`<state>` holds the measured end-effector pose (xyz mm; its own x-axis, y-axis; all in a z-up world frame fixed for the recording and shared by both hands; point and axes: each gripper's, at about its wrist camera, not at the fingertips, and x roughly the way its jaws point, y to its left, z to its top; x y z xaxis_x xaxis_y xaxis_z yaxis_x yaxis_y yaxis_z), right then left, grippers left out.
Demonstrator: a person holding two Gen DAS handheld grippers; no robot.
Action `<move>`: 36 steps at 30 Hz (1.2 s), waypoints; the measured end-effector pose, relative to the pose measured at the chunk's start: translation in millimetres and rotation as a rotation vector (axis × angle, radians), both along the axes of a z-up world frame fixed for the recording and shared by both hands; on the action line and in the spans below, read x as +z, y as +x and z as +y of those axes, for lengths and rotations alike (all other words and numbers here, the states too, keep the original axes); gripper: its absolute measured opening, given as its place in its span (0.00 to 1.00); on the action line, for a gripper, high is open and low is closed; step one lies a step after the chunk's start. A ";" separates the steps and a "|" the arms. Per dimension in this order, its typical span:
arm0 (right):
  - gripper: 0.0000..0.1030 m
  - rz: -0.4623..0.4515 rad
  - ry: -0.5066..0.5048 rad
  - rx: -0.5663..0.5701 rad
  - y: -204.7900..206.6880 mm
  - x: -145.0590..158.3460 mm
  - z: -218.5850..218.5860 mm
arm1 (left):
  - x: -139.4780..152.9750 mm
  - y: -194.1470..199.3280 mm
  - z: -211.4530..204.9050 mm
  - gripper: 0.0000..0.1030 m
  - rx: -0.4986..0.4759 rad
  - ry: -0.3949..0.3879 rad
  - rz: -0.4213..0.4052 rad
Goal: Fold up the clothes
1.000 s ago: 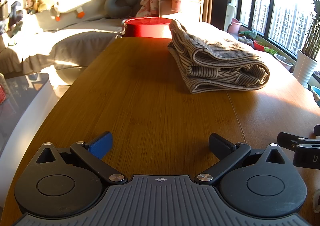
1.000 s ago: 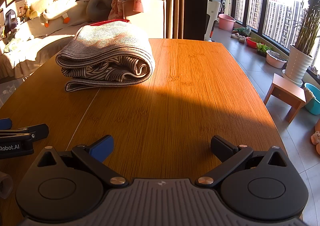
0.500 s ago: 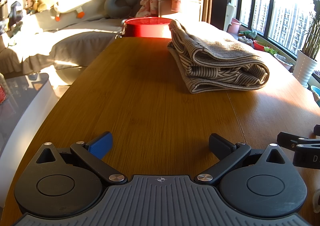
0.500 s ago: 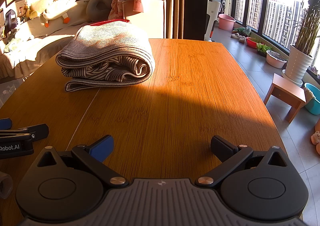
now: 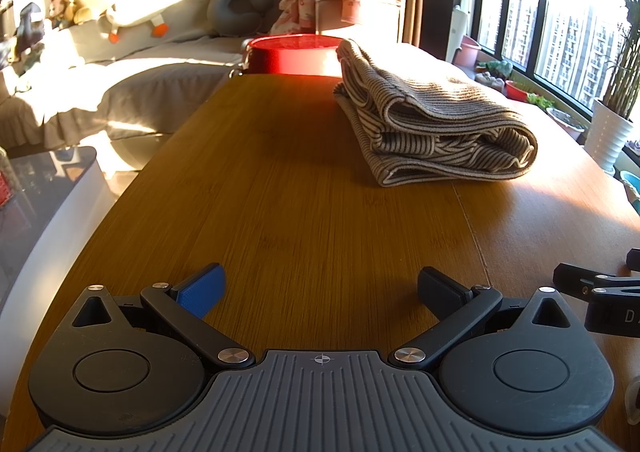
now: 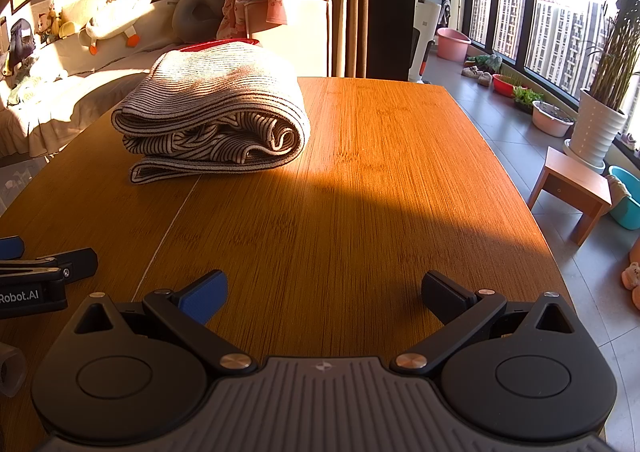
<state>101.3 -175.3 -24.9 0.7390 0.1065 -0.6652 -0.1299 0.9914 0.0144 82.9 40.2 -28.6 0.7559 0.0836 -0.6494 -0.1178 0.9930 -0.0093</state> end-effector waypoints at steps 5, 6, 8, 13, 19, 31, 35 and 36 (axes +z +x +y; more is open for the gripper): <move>1.00 0.000 0.000 0.000 0.1 0.0 0.2 | 0.0 0.3 -0.5 1.00 -0.001 0.003 0.002; 1.00 0.000 0.000 0.000 0.2 0.0 0.1 | -0.1 0.6 -0.6 1.00 -0.001 0.005 0.002; 1.00 0.000 -0.001 -0.002 0.3 -0.1 0.4 | -0.2 1.0 -0.9 1.00 -0.001 0.007 0.003; 1.00 -0.002 -0.002 -0.012 -0.7 -0.5 1.1 | -0.9 1.7 -1.3 1.00 -0.003 0.011 0.005; 1.00 -0.002 -0.003 -0.017 -0.8 -0.9 1.3 | -1.1 1.1 -1.6 1.00 -0.006 0.012 0.004; 1.00 -0.002 -0.003 -0.016 -0.1 -1.0 0.9 | -0.7 0.0 -1.3 1.00 -0.007 0.007 0.002; 1.00 -0.003 -0.003 -0.015 -0.5 -0.7 1.1 | -0.8 0.0 -1.4 1.00 -0.007 0.008 0.002; 1.00 -0.003 -0.003 -0.015 -0.7 -0.7 1.2 | -0.9 -0.1 -1.5 1.00 -0.007 0.008 0.002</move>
<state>100.6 -174.1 -25.6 0.7427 0.0935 -0.6631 -0.1148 0.9933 0.0115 82.9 38.6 -29.4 0.7549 0.0839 -0.6505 -0.1110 0.9938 -0.0006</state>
